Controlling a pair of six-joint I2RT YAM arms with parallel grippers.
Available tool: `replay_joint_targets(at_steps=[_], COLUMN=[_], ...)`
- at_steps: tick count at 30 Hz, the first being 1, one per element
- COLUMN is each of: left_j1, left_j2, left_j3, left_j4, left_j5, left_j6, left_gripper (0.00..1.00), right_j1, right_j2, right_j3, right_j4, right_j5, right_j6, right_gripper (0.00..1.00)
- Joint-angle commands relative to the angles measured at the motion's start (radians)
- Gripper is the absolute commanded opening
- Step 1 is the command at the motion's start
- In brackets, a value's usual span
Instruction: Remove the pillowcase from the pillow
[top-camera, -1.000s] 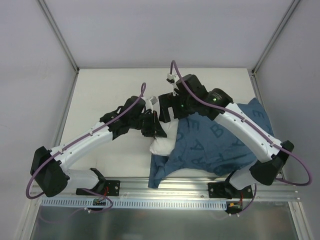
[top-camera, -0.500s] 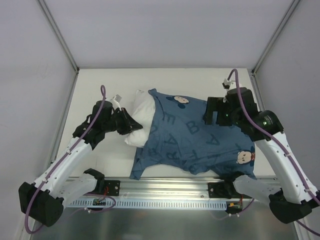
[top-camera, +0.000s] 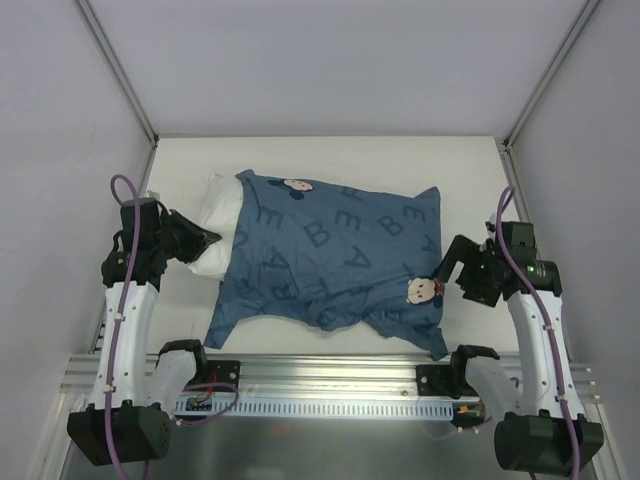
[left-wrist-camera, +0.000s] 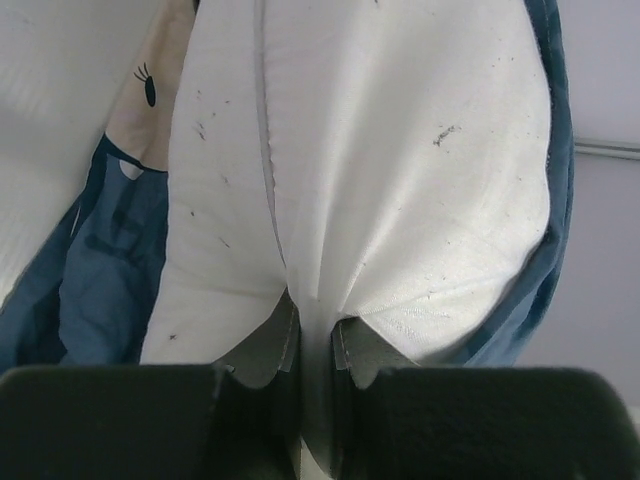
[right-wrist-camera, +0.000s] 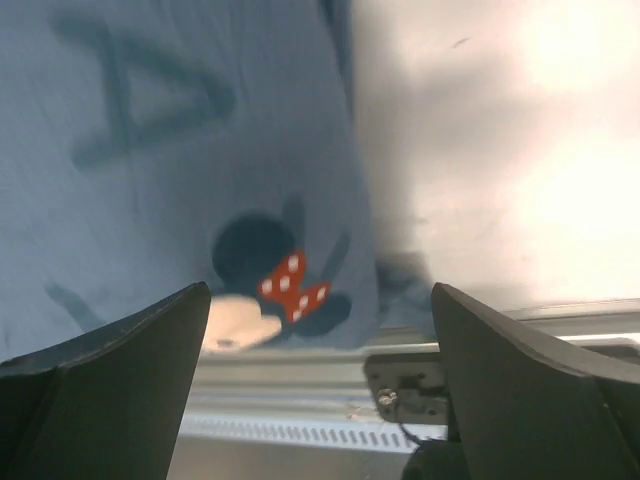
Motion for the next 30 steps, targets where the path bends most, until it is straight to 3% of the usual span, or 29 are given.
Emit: replay_joint_targets(at_steps=[1, 5, 11, 14, 17, 23, 25, 26, 27, 30], left_j1=[0.013, 0.021, 0.030, 0.030, 0.030, 0.030, 0.030, 0.030, 0.030, 0.030], left_j2=[0.002, 0.036, 0.115, 0.158, 0.168, 0.188, 0.191, 0.191, 0.192, 0.197], left_j3=[0.104, 0.126, 0.188, 0.233, 0.255, 0.262, 0.264, 0.264, 0.264, 0.268], left_j4=[-0.014, -0.037, -0.036, -0.036, -0.036, -0.036, -0.037, -0.036, -0.037, -0.037], left_j5=[-0.120, -0.147, -0.152, -0.140, -0.135, -0.097, -0.094, -0.094, -0.094, -0.098], left_j6=[-0.001, 0.002, 0.002, 0.009, 0.018, 0.035, 0.043, 0.045, 0.045, 0.045], left_gripper=[0.00, 0.00, 0.00, 0.00, 0.00, 0.00, 0.00, 0.00, 0.00, 0.00], right_j1=[-0.005, 0.020, 0.167, 0.304, 0.362, 0.411, 0.414, 0.412, 0.414, 0.414], right_j2=[-0.063, -0.156, -0.219, -0.182, -0.112, 0.078, 0.091, 0.091, 0.089, 0.077], right_j3=[-0.077, -0.184, -0.258, -0.271, -0.289, -0.309, -0.338, -0.347, -0.355, -0.364], right_j4=[0.093, 0.174, 0.165, 0.179, 0.239, 0.404, 0.481, 0.508, 0.513, 0.497], right_j5=[-0.258, -0.390, -0.266, -0.096, -0.010, 0.009, -0.005, -0.002, 0.006, 0.017], right_j6=[0.042, 0.076, 0.108, 0.143, 0.156, 0.163, 0.182, 0.188, 0.192, 0.195], right_gripper=[0.96, 0.96, 0.96, 0.96, 0.96, 0.97, 0.91, 0.85, 0.69, 0.57])
